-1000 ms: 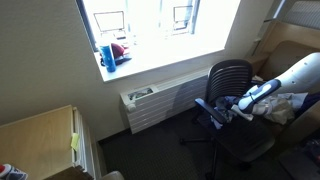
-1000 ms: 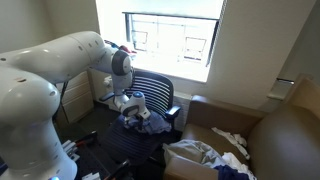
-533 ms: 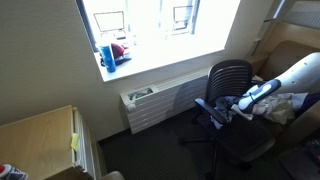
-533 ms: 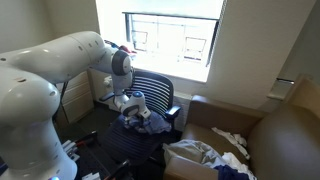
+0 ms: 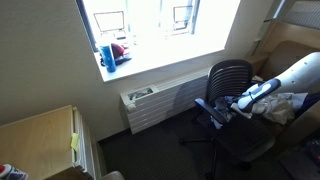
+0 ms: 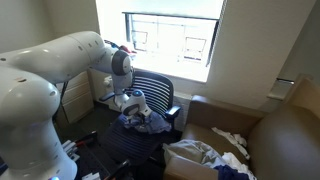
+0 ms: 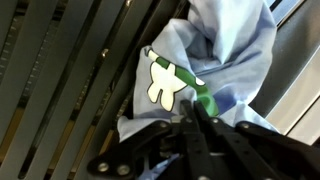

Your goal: Remove the blue t-shirt from the black chair and put it on the sofa

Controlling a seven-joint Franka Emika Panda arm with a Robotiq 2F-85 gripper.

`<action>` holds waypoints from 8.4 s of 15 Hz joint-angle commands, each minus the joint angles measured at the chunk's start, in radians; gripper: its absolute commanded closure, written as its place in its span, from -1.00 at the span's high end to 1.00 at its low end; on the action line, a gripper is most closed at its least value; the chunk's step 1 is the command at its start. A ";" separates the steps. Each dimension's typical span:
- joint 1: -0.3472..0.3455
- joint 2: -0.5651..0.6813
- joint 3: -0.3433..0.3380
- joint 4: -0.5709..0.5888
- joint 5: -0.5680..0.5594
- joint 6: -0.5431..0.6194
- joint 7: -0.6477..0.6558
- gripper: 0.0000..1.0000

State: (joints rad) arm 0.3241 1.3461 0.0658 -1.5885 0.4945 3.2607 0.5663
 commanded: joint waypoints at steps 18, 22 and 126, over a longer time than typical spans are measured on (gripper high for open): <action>-0.091 -0.572 0.098 -0.088 -0.036 0.203 -0.147 -0.99; 0.000 -0.751 -0.072 -0.084 -0.069 0.202 -0.132 -0.99; 0.875 -0.141 -1.625 -0.869 -0.645 -0.474 -0.477 -0.68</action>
State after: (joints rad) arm 1.2020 1.2063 -1.5602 -2.4611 -0.1495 2.7883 0.0881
